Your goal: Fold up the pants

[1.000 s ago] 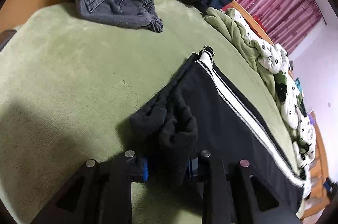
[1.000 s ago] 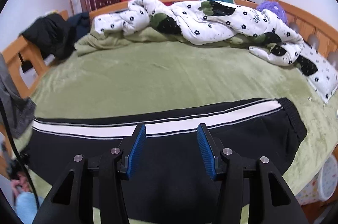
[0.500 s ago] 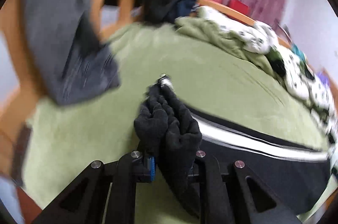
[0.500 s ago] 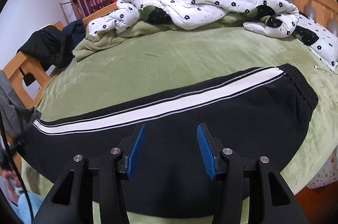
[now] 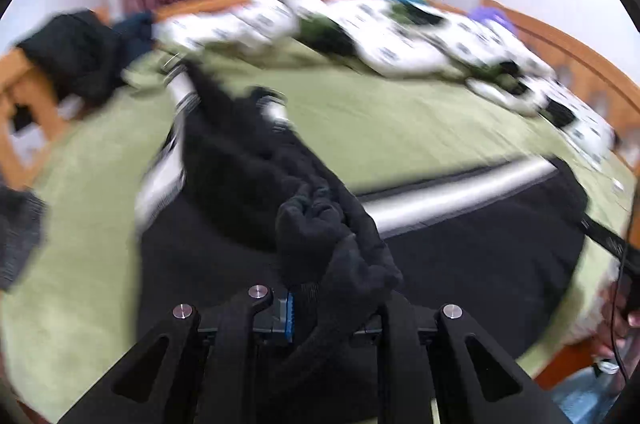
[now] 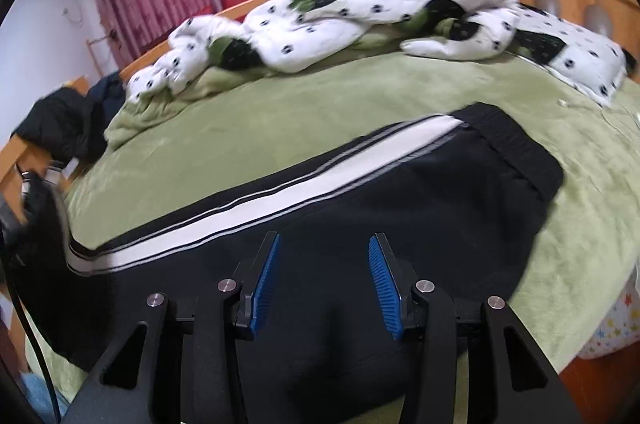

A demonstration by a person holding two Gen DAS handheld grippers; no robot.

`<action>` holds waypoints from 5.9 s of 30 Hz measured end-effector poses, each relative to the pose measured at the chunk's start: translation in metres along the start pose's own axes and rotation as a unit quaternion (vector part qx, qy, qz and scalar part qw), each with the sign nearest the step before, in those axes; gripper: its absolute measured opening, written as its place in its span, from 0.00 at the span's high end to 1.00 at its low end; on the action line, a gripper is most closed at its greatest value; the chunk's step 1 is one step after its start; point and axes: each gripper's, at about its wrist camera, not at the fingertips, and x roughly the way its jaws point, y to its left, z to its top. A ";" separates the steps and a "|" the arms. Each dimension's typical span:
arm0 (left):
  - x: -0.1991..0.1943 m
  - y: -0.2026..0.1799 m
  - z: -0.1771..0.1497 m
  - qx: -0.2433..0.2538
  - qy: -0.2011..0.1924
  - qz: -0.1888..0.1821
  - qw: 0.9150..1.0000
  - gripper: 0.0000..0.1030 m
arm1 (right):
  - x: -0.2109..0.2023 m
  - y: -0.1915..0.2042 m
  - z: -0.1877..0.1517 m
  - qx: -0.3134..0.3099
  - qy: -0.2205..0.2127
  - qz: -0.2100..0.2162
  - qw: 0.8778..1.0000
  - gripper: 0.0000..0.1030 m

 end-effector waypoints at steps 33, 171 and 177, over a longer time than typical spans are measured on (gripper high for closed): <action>-0.033 0.187 -0.165 -0.153 0.098 -0.032 0.983 0.33 | 0.017 0.145 -0.085 -0.082 0.103 0.157 0.979 0.84; 0.039 0.261 -0.083 -0.153 0.094 0.093 0.979 0.41 | 0.101 0.103 0.016 -0.132 0.031 -0.042 0.990 0.42; 0.019 0.259 -0.095 -0.170 0.065 0.095 0.979 0.41 | 0.138 0.117 -0.013 -0.165 0.085 -0.108 0.977 0.43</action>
